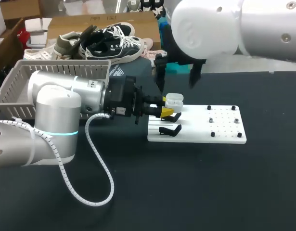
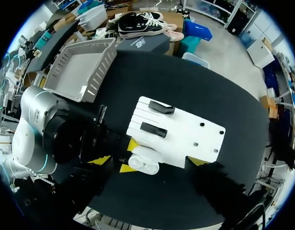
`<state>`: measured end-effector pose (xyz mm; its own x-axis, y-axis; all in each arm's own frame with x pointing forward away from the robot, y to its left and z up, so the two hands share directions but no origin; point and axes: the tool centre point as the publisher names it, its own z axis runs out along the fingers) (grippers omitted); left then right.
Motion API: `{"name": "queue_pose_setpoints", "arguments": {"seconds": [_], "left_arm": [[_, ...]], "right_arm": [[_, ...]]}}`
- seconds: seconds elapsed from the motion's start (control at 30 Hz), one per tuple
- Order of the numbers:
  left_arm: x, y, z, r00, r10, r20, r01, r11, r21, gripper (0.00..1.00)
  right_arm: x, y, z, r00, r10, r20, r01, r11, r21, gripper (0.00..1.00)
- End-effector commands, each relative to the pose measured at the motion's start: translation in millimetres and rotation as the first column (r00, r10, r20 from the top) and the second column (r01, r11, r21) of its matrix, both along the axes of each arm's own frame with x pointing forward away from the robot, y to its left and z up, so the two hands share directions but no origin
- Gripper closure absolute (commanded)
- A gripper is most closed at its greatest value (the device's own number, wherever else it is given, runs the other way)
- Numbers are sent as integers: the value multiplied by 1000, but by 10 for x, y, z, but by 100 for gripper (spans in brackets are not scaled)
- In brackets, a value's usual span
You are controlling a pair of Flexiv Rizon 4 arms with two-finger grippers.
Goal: Pick up each earbud case from the left stands, insert the matching earbuds, close the lid, and place the case in the box.
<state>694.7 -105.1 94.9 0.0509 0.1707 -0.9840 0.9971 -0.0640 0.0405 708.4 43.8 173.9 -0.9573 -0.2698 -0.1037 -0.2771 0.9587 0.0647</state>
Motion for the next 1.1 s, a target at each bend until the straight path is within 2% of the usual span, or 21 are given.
{"name": "queue_pose_setpoints", "arguments": {"seconds": [0.03,0.2,0.53,0.9,1.1], "left_arm": [[-13,0,0,1000,5,2,-5,1000,-1,100],[-13,0,0,1000,5,2,-5,1000,-1,100],[-13,0,0,1000,5,2,-5,1000,-1,100],[-13,0,0,1000,5,2,-5,1000,-1,100],[-13,0,0,1000,5,2,-5,1000,-1,100]], "right_arm": [[37,-169,5,998,-41,41,40,999,10,0],[192,-288,-76,993,-93,75,94,996,-10,0],[372,-388,-273,984,-159,82,158,987,20,0],[340,-382,-443,986,-161,51,160,987,19,0],[257,-371,-479,988,-151,30,150,988,25,0]]}}
